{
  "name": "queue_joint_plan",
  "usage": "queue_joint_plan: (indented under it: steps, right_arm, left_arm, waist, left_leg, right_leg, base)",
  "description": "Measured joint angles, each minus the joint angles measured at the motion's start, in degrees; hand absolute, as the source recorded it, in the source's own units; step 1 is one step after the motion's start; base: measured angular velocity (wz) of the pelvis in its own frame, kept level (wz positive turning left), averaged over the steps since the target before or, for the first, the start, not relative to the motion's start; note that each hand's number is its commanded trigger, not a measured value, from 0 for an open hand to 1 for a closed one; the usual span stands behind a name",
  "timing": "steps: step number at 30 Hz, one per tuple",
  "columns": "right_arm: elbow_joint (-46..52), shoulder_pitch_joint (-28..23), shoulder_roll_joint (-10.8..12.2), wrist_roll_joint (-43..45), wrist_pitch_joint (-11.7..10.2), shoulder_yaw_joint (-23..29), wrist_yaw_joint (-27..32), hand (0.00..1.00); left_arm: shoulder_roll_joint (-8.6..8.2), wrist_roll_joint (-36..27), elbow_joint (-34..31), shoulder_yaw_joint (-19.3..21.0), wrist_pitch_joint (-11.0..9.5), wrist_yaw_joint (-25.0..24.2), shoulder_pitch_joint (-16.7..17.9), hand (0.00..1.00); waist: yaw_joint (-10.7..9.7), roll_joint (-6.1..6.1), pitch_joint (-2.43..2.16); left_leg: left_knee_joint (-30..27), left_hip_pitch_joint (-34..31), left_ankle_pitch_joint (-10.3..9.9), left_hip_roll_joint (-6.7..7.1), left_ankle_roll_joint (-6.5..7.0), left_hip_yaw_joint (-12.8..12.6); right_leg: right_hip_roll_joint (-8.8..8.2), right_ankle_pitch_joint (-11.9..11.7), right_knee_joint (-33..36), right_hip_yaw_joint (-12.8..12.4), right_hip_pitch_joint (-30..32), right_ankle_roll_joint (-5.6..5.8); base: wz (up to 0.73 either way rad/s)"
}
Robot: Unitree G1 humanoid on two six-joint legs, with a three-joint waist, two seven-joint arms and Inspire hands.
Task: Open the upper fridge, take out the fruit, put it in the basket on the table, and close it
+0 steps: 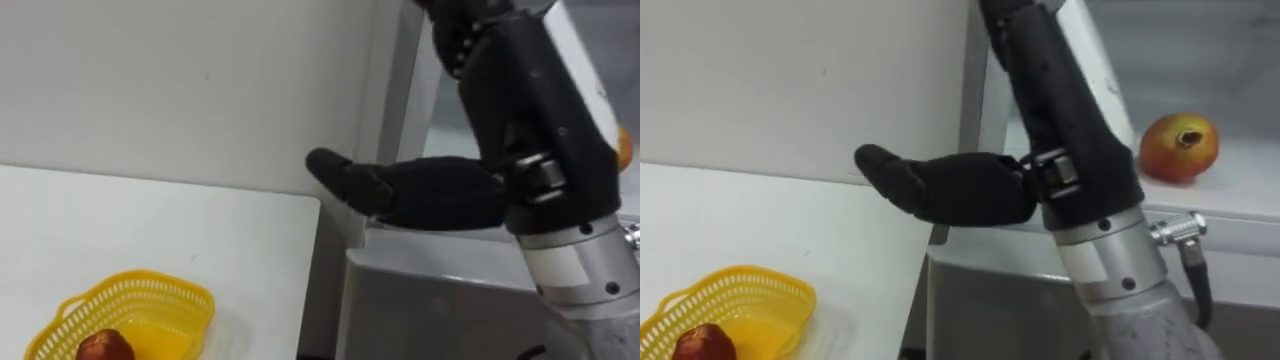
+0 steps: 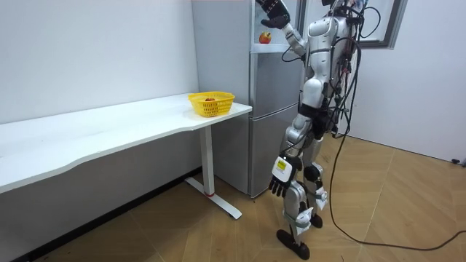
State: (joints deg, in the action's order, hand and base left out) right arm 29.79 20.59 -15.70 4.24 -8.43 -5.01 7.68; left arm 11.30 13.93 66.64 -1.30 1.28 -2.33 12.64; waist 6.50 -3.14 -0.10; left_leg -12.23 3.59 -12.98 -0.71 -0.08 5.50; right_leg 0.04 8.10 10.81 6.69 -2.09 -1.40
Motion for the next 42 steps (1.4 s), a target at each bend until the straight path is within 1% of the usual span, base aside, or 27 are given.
queue_joint_plan:
  steps: [2, 3, 4, 7, 9, 12, 13, 15, 19, 22, 24, 29, 30, 31, 34, 36, 39, 42]
  right_arm:
    - [0.48, -1.76, -0.01, 0.57, -1.84, 1.57, 2.13, 0.00]
    - [0.49, -2.78, 0.00, 1.03, -2.98, 2.51, 3.54, 0.00]
    - [0.51, -3.58, 0.01, 1.71, -3.66, 3.54, 4.74, 0.00]
    - [0.64, -5.78, 0.00, 2.39, -5.47, 6.52, 7.88, 0.00]
    - [0.68, -6.95, 0.00, 2.75, -6.03, 7.62, 9.97, 0.00]
    - [0.74, -8.52, 0.00, 3.08, -6.81, 9.43, 12.76, 0.00]
    - [0.73, -8.76, 0.00, 3.70, -7.00, 9.88, 13.79, 0.00]
    - [0.65, -8.76, 0.00, 5.32, -7.15, 10.43, 15.20, 0.00]
    - [0.37, -8.78, -0.04, 6.96, -7.30, 11.47, 18.56, 0.00]
    - [-1.17, -8.92, -0.26, 6.85, -7.70, 11.46, 19.25, 0.00]
    - [-3.30, -8.96, -0.69, 6.65, -7.53, 11.27, 19.16, 0.00]
    - [-9.17, -8.85, -0.75, 4.45, -5.89, 11.25, 17.92, 0.00]
    - [-11.14, -8.74, -1.05, 3.09, -5.84, 11.26, 17.69, 0.00]
    - [-13.19, -8.70, -1.90, 1.77, -5.63, 11.26, 17.50, 0.00]
    - [-16.62, -7.65, -2.72, 0.31, -4.10, 11.31, 16.61, 0.00]
    - [-18.36, -6.76, -3.29, 0.35, -3.96, 11.31, 16.42, 0.00]
    - [-19.11, -6.09, -5.47, 0.29, -2.74, 11.23, 16.39, 0.00]
    - [-19.12, -6.08, -6.98, 0.19, -2.12, 11.23, 16.39, 0.00]
  left_arm:
    - [-0.61, 0.00, 0.88, -0.06, -0.84, 1.08, 0.27, 0.00]
    - [-0.96, 0.00, 1.52, -0.07, -1.43, 1.79, 0.36, 0.00]
    - [-1.30, 0.07, 2.05, -0.07, -1.65, 2.10, 0.35, 0.00]
    - [-1.57, 0.13, 2.46, 0.04, -1.68, 1.89, 0.81, 0.00]
    - [-1.64, 0.13, 2.54, 0.05, -1.69, 1.57, 1.09, 0.00]
    - [-1.64, 0.12, 2.69, 0.52, -1.71, 1.34, 1.07, 0.00]
    - [-1.63, 0.13, 2.81, 0.62, -1.71, 1.08, 0.87, 0.00]
    - [-1.61, 0.13, 3.13, 0.63, -1.71, 0.46, 0.61, 0.00]
    - [-1.60, 0.13, 3.20, 0.63, -1.71, -0.72, 0.46, 0.00]
    - [-1.53, 0.13, 3.82, 0.61, -1.69, -0.86, 0.43, 0.00]
    - [-1.46, 0.16, 3.87, 0.61, -1.59, -0.85, 0.37, 0.00]
    - [-1.19, 0.19, 3.77, 0.42, -1.01, -0.87, 0.38, 0.00]
    - [-1.07, 0.18, 3.73, 0.41, -0.91, -0.92, 0.42, 0.00]
    - [-0.91, 0.19, 3.59, 0.40, -0.90, -0.99, 0.42, 0.00]
    - [-0.85, 0.27, 3.54, 0.51, -0.87, -1.56, 0.42, 0.00]
    - [-0.66, 0.27, 3.06, 0.52, -0.76, -2.41, 0.41, 0.00]
    - [-0.30, 0.24, 1.87, 0.54, -0.64, -3.09, 0.41, 0.00]
    - [0.17, 0.24, 1.88, 0.53, -0.50, -3.15, 0.37, 0.00]
  waist:
    - [-0.48, -0.08, 0.06]
    - [-1.37, -0.17, 0.12]
    - [-1.94, -0.15, 0.15]
    - [-3.07, -0.08, 0.20]
    - [-3.09, 0.08, 0.27]
    - [-3.57, 0.34, 0.25]
    - [-4.11, 0.36, 0.24]
    - [-4.64, 0.44, 0.22]
    - [-4.86, 0.53, 0.23]
    - [-4.94, 0.20, 0.24]
    - [-4.85, -0.14, 0.22]
    - [-4.65, -1.36, 0.45]
    - [-4.67, -1.49, 0.62]
    - [-4.64, -1.79, 0.68]
    - [-4.42, -1.82, 0.77]
    - [-4.41, -1.83, 0.76]
    - [-3.99, -1.64, 0.77]
    - [-3.15, -1.65, 0.71]
  left_leg:
    - [0.18, 0.32, -0.04, -0.07, 0.05, -0.47]
    - [0.42, 0.41, -0.04, -0.08, 0.06, -0.60]
    - [0.52, 0.48, -0.06, -0.10, 0.09, -0.83]
    - [0.91, 0.63, -0.13, -0.23, 0.16, -1.18]
    - [1.01, 1.04, -0.13, -0.40, 0.16, -2.02]
    - [1.09, 1.18, -0.13, -0.43, 0.16, -2.29]
    - [1.11, 1.20, -0.13, -0.43, 0.16, -2.32]
    - [1.21, 1.27, -0.13, -0.43, 0.16, -2.35]
    - [1.64, 1.85, -0.13, -0.57, 0.15, -2.85]
    - [1.87, 2.09, -0.13, -0.62, 0.15, -3.26]
    - [1.84, 2.09, -0.12, -0.62, 0.15, -3.35]
    - [1.83, 2.05, -0.12, -0.63, 0.16, -3.28]
    - [1.79, 1.98, -0.12, -0.62, 0.16, -3.10]
    - [1.72, 1.88, -0.12, -0.61, 0.16, -2.97]
    - [1.73, 1.65, -0.12, -0.60, 0.16, -2.92]
    - [1.75, 1.57, -0.12, -0.60, 0.16, -2.79]
    - [1.74, 1.58, -0.12, -0.59, 0.16, -2.70]
    - [1.72, 1.65, -0.11, -0.61, 0.16, -2.72]
  right_leg:
    - [0.03, 0.00, -0.01, -0.20, -0.15, 0.00]
    - [0.04, 0.00, -0.03, -0.30, -0.13, 0.00]
    - [0.05, 0.00, -0.03, -0.53, 0.01, 0.00]
    - [0.17, 0.00, -0.15, -0.79, -0.03, 0.00]
    - [0.40, -0.01, -0.16, -1.55, 0.01, 0.00]
    - [0.46, -0.01, -0.15, -1.87, 0.14, 0.00]
    - [0.47, -0.01, -0.14, -1.94, 0.15, 0.00]
    - [0.48, -0.01, -0.16, -1.95, 0.13, 0.00]
    - [0.61, -0.01, -0.13, -2.28, -0.02, 0.00]
    - [0.73, 0.00, -0.13, -2.73, -0.03, 0.00]
    - [0.73, -0.01, -0.10, -2.83, -0.03, 0.00]
    - [0.71, 0.00, -0.18, -2.72, -0.04, 0.00]
    - [0.70, 0.00, -0.19, -2.65, -0.05, 0.00]
    - [0.68, 0.00, -0.21, -2.52, -0.07, 0.00]
    - [0.68, 0.00, -0.24, -2.48, 0.12, 0.01]
    - [0.65, 0.01, -0.26, -2.29, 0.18, 0.00]
    - [0.66, 0.02, -0.23, -2.25, 0.19, 0.00]
    - [0.67, 0.07, -0.19, -2.26, 0.19, -0.07]
  base:
    - [-0.14]
    - [-0.05]
    - [-0.07]
    - [-0.06]
    - [-0.18]
    - [-0.08]
    - [0.00]
    - [0.00]
    - [-0.06]
    - [-0.08]
    - [0.00]
    - [0.01]
    - [0.06]
    - [0.06]
    - [0.01]
    - [0.02]
    - [0.01]
    - [0.00]
